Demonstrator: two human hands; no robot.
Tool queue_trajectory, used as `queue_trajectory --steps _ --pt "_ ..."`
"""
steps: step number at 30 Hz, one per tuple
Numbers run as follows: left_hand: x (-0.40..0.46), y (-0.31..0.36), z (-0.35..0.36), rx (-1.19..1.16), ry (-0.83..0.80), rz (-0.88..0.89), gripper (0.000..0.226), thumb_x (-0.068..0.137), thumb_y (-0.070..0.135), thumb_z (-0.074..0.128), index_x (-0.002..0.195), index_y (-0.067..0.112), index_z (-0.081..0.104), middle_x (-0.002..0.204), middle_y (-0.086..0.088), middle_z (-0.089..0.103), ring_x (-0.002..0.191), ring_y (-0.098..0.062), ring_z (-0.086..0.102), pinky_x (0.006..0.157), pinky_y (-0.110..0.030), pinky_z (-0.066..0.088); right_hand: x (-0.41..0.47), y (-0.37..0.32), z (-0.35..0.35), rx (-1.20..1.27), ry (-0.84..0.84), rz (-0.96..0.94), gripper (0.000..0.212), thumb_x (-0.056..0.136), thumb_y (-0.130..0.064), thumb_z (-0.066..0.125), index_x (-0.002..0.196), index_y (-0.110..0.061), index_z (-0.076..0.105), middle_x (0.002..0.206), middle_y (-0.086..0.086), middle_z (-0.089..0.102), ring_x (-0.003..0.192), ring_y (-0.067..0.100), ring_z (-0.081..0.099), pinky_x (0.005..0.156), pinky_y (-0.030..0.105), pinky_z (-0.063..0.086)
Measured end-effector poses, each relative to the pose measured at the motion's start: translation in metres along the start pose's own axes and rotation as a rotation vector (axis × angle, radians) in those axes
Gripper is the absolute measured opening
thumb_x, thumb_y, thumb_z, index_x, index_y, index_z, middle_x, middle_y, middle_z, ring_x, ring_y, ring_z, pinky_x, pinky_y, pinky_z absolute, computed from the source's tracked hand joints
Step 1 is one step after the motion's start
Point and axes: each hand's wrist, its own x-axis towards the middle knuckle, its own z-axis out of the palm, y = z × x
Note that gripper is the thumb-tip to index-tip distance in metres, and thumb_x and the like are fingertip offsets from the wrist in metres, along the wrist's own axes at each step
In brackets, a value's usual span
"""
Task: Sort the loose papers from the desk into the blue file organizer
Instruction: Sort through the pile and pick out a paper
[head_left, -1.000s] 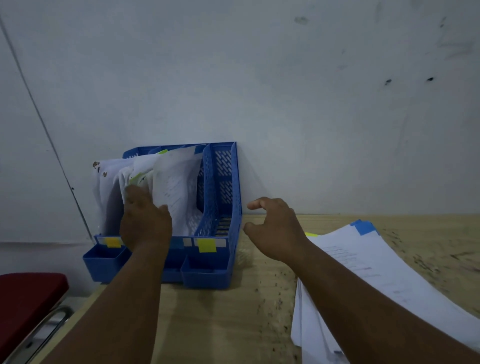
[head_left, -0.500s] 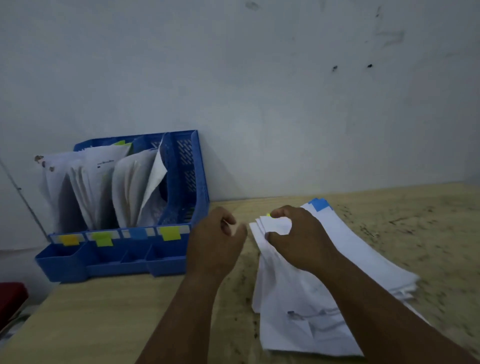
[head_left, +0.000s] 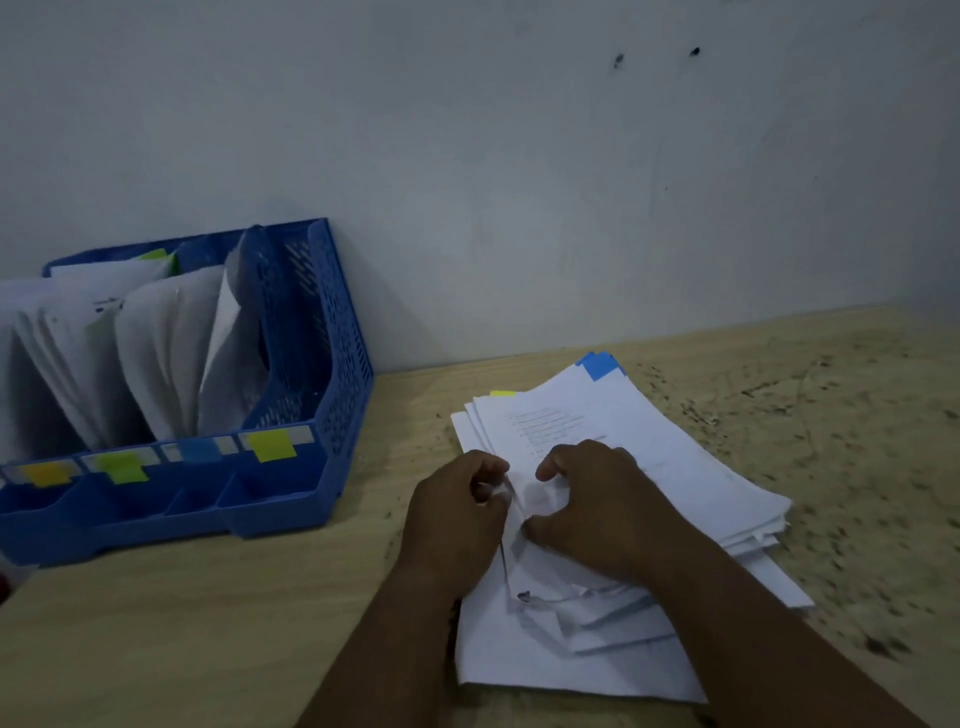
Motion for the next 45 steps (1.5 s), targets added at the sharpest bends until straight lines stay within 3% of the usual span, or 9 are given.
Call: queue_trajectory --steps 4,9,16,22,26,36,39,42,45 --pt "0.007 -0.003 0.002 -0.014 0.001 -0.036 0.023 0.083 0.014 0.075 0.097 0.033 0.073 0.089 0.019 0.071 0.082 0.006 0.063 0.068 -0.004 0.045 -0.002 -0.003 0.001 -0.042 0.008 -0.013 0.046 0.068 -0.058 0.069 0.107 -0.036 0.061 0.111 -0.012 0.055 0.109 0.017 0.046 0.095 0.040 0.046" --pt "0.009 -0.003 0.006 -0.113 0.028 -0.051 0.028 0.080 0.011 0.078 0.096 0.033 0.073 0.087 0.019 0.073 0.079 -0.002 0.067 0.076 -0.023 0.056 -0.003 -0.007 0.001 -0.051 0.051 -0.006 0.035 0.072 -0.057 0.068 0.096 -0.031 0.062 0.103 -0.011 0.057 0.103 0.018 0.049 0.091 0.040 0.049" --pt "0.006 0.002 0.003 -0.242 -0.011 -0.057 0.031 0.081 0.008 0.079 0.102 0.029 0.072 0.092 0.013 0.076 0.077 -0.003 0.068 0.068 -0.014 0.053 -0.001 -0.012 0.003 -0.039 0.096 0.069 0.034 0.075 -0.059 0.064 0.086 -0.027 0.069 0.094 -0.010 0.064 0.097 0.017 0.055 0.086 0.039 0.052" --pt "0.007 0.001 0.004 -0.188 -0.042 -0.049 0.028 0.081 0.023 0.083 0.104 0.036 0.072 0.091 0.016 0.076 0.082 -0.009 0.070 0.079 -0.031 0.059 0.001 -0.013 0.007 -0.015 0.111 0.115 0.028 0.084 -0.052 0.065 0.089 -0.027 0.077 0.096 -0.011 0.068 0.102 0.016 0.054 0.092 0.038 0.050" --pt "0.008 -0.001 0.005 -0.092 -0.036 -0.046 0.023 0.083 0.035 0.081 0.103 0.038 0.071 0.090 0.017 0.073 0.082 -0.003 0.067 0.082 -0.032 0.058 0.001 -0.015 0.010 -0.067 0.099 0.140 0.029 0.091 -0.050 0.060 0.101 -0.027 0.074 0.105 -0.009 0.066 0.110 0.018 0.049 0.094 0.039 0.047" --pt "0.007 -0.002 0.007 -0.028 -0.035 -0.023 0.019 0.088 0.033 0.076 0.105 0.036 0.071 0.093 0.019 0.070 0.083 -0.001 0.064 0.077 -0.022 0.051 0.002 -0.017 0.010 -0.110 0.054 0.161 0.031 0.094 -0.044 0.055 0.110 -0.023 0.071 0.118 -0.002 0.059 0.118 0.021 0.047 0.104 0.047 0.043" --pt "0.007 0.000 0.007 -0.056 0.024 -0.027 0.022 0.088 0.038 0.075 0.109 0.036 0.068 0.097 0.018 0.068 0.085 0.001 0.060 0.072 -0.016 0.044 0.003 -0.015 0.009 -0.109 0.056 0.155 0.032 0.095 -0.041 0.051 0.112 -0.023 0.070 0.120 -0.002 0.059 0.116 0.022 0.048 0.102 0.046 0.044" --pt "0.008 0.000 0.005 -0.110 0.065 -0.053 0.023 0.087 0.039 0.077 0.107 0.036 0.067 0.095 0.015 0.065 0.084 -0.003 0.060 0.071 -0.019 0.045 0.004 -0.015 0.007 -0.084 0.059 0.163 0.033 0.094 -0.041 0.050 0.114 -0.023 0.069 0.121 -0.001 0.059 0.114 0.022 0.049 0.101 0.044 0.046" --pt "0.009 -0.001 0.005 -0.097 0.037 -0.052 0.017 0.089 0.031 0.075 0.104 0.035 0.068 0.091 0.013 0.067 0.080 -0.004 0.062 0.069 -0.017 0.045 0.003 -0.015 0.006 -0.022 0.074 0.159 0.040 0.084 -0.056 0.055 0.101 -0.024 0.072 0.109 -0.005 0.065 0.103 0.018 0.055 0.094 0.042 0.051"
